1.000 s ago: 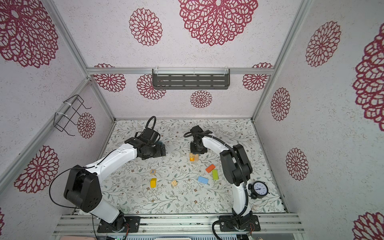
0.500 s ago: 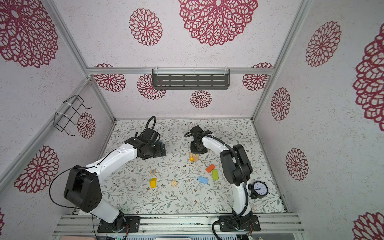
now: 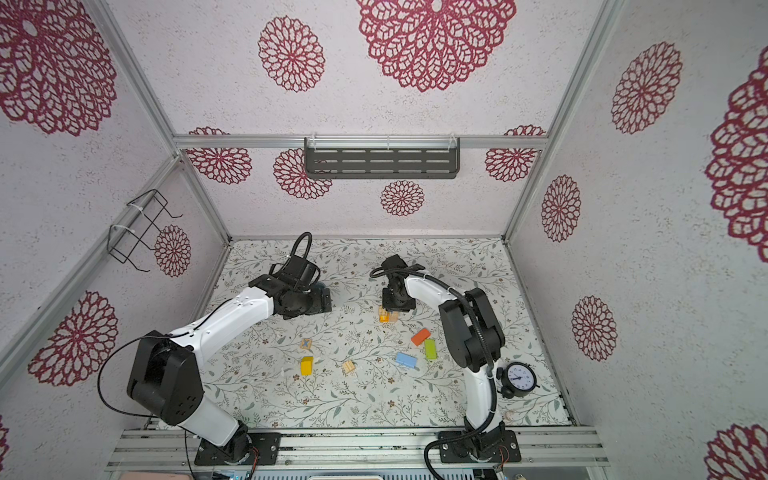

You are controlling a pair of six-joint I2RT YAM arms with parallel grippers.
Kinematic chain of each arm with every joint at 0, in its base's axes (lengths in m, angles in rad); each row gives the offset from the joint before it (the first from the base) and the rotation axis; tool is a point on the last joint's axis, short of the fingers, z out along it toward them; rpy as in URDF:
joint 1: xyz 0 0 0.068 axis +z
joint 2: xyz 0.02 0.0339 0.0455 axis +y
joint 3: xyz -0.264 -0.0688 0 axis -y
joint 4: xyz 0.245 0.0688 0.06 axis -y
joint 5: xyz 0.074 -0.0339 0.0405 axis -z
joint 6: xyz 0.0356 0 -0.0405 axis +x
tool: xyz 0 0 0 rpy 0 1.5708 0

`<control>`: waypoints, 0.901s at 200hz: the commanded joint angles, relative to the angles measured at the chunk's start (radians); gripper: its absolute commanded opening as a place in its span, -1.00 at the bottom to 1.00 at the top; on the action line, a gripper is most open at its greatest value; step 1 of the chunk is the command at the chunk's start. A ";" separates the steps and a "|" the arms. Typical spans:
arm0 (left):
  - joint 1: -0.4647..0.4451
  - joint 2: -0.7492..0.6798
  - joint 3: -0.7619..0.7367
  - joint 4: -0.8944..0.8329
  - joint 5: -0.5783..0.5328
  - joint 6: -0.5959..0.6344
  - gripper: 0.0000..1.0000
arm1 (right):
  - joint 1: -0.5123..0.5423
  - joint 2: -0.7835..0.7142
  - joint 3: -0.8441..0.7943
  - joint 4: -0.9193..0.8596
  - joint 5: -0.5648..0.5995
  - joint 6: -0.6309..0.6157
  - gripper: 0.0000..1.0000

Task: Build the wood block tower
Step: 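Lower the F cube with the right gripper beside the plain cube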

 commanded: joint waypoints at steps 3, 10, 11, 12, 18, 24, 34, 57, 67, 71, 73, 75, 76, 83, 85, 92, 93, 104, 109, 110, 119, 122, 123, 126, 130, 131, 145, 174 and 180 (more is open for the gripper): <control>0.008 -0.039 -0.005 -0.007 -0.002 0.002 0.95 | -0.009 -0.028 0.009 -0.003 -0.001 0.019 -0.33; 0.007 -0.040 -0.004 -0.007 -0.002 0.002 0.95 | -0.008 -0.025 0.012 -0.003 -0.001 0.018 -0.32; 0.007 -0.040 -0.004 -0.007 -0.003 0.002 0.95 | -0.009 -0.025 0.013 -0.003 -0.001 0.019 -0.32; 0.007 -0.039 -0.004 -0.007 -0.003 0.002 0.95 | -0.009 -0.025 0.014 -0.003 -0.001 0.019 -0.32; 0.007 -0.039 -0.002 -0.010 -0.003 0.003 0.95 | -0.010 -0.023 0.016 -0.004 0.000 0.019 -0.32; 0.008 -0.039 -0.002 -0.011 -0.003 0.002 0.95 | -0.010 -0.022 0.018 -0.003 0.000 0.021 -0.32; 0.007 -0.040 -0.001 -0.011 -0.004 0.003 0.95 | -0.008 -0.020 0.024 -0.003 0.000 0.021 -0.32; 0.008 -0.038 0.001 -0.012 -0.003 0.003 0.95 | -0.009 -0.017 0.031 -0.004 0.000 0.020 -0.32; 0.008 -0.038 0.003 -0.013 -0.003 0.003 0.95 | -0.009 -0.014 0.033 -0.004 0.000 0.020 -0.32; 0.008 -0.038 0.004 -0.013 -0.004 0.003 0.95 | -0.010 -0.014 0.034 -0.003 0.000 0.020 -0.32; 0.008 -0.038 0.004 -0.015 -0.004 0.005 0.95 | -0.010 -0.014 0.034 -0.003 -0.001 0.021 -0.32; 0.008 -0.038 0.005 -0.015 -0.004 0.004 0.95 | -0.009 -0.014 0.034 -0.002 -0.001 0.020 -0.32; 0.009 -0.037 0.005 -0.015 -0.004 0.004 0.95 | -0.009 -0.014 0.034 -0.001 0.000 0.020 -0.32; 0.008 -0.037 0.006 -0.016 -0.006 0.005 0.95 | -0.009 -0.014 0.036 -0.001 -0.001 0.021 -0.32; 0.008 -0.036 0.007 -0.017 -0.006 0.005 0.95 | -0.008 -0.013 0.036 -0.001 -0.001 0.021 -0.32; 0.008 -0.036 0.008 -0.018 -0.006 0.006 0.95 | -0.010 -0.013 0.037 -0.001 -0.002 0.021 -0.32; 0.008 -0.037 0.008 -0.018 -0.006 0.006 0.95 | -0.010 -0.013 0.037 -0.001 -0.002 0.021 -0.32; 0.008 -0.035 0.010 -0.018 -0.004 0.006 0.95 | -0.010 -0.013 0.040 -0.001 0.000 0.021 -0.32; 0.008 -0.035 0.010 -0.019 -0.003 0.005 0.95 | -0.009 -0.012 0.042 -0.001 0.000 0.021 -0.32; 0.008 -0.035 0.010 -0.018 -0.004 0.005 0.95 | -0.010 -0.012 0.042 -0.001 -0.001 0.020 -0.32; 0.008 -0.034 0.010 -0.018 -0.003 0.004 0.95 | -0.010 -0.013 0.042 -0.003 -0.001 0.019 -0.32; 0.008 -0.034 0.010 -0.019 -0.002 0.004 0.95 | -0.009 -0.012 0.042 -0.003 -0.001 0.020 -0.32; 0.008 -0.032 0.010 -0.019 -0.001 0.004 0.95 | -0.009 -0.011 0.042 -0.004 -0.001 0.020 -0.32; 0.008 -0.032 0.010 -0.018 -0.002 0.004 0.95 | -0.010 -0.011 0.043 -0.004 -0.001 0.020 -0.32; 0.008 -0.032 0.010 -0.018 -0.003 0.004 0.95 | -0.009 -0.010 0.042 -0.005 -0.002 0.018 -0.32; 0.008 -0.032 0.009 -0.018 -0.002 0.004 0.95 | -0.009 -0.010 0.042 -0.006 -0.001 0.017 -0.32; 0.008 -0.032 0.007 -0.017 -0.001 0.003 0.95 | -0.010 -0.010 0.036 -0.004 -0.006 0.018 -0.32; 0.008 -0.033 0.001 -0.012 0.003 0.001 0.95 | -0.009 -0.014 0.025 0.002 -0.010 0.019 -0.16; 0.008 -0.032 0.001 -0.012 0.004 0.001 0.95 | -0.009 -0.015 0.025 0.002 -0.011 0.020 -0.11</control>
